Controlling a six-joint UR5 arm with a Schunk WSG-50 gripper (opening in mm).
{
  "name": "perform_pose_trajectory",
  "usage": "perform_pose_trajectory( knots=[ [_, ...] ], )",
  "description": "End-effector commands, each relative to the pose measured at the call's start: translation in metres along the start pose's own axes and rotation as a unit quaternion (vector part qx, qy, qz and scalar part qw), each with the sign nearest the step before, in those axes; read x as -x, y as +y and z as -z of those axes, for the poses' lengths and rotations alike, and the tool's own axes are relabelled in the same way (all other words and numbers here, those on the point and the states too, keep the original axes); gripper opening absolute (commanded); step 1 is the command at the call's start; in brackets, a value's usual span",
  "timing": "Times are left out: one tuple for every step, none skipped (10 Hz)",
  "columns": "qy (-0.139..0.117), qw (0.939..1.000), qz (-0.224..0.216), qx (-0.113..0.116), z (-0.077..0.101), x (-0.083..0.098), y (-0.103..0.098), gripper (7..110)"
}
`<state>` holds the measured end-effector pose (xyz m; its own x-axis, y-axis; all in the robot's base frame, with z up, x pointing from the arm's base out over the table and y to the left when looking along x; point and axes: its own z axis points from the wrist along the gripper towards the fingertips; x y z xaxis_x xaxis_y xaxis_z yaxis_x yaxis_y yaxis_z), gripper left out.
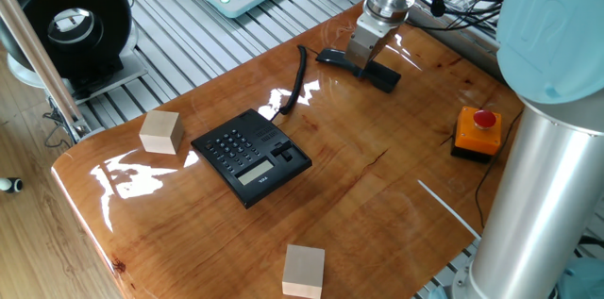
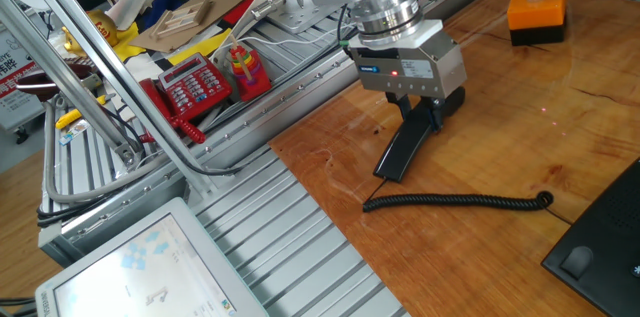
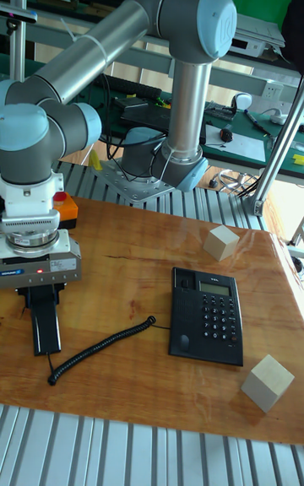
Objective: Place the handset of the telephone on the corresponding phone cradle
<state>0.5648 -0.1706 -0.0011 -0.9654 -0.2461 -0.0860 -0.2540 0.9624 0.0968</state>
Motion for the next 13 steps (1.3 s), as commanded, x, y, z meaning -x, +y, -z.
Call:
perform_pose_trajectory(
  knots=[
    [0.018,0.9998,0.001,-0.008,0.002,-0.009,-0.005,7],
    [0.019,0.9998,-0.006,-0.009,0.002,-0.01,-0.006,7],
    [0.019,0.9995,-0.017,-0.017,0.002,-0.01,-0.01,7],
    [0.02,0.9992,-0.027,-0.02,0.002,-0.011,-0.011,7],
    [0.018,0.999,-0.036,-0.019,0.002,-0.01,-0.011,7],
    [0.015,0.9991,-0.038,-0.014,0.002,-0.008,-0.008,7],
    [0.012,0.9991,-0.038,-0.012,0.001,-0.006,-0.007,7],
    [0.012,0.9993,-0.033,-0.015,0.002,-0.007,-0.009,7],
    [0.017,0.9993,-0.031,-0.013,0.002,-0.009,-0.007,7],
    [0.023,0.9992,-0.03,-0.012,0.002,-0.012,-0.007,7],
    [0.026,0.9991,-0.029,-0.013,0.002,-0.014,-0.007,7],
    [0.029,0.9989,-0.033,-0.015,0.002,-0.015,-0.009,7],
    [0.035,0.9986,-0.036,-0.015,0.002,-0.018,-0.008,7]
  ],
)
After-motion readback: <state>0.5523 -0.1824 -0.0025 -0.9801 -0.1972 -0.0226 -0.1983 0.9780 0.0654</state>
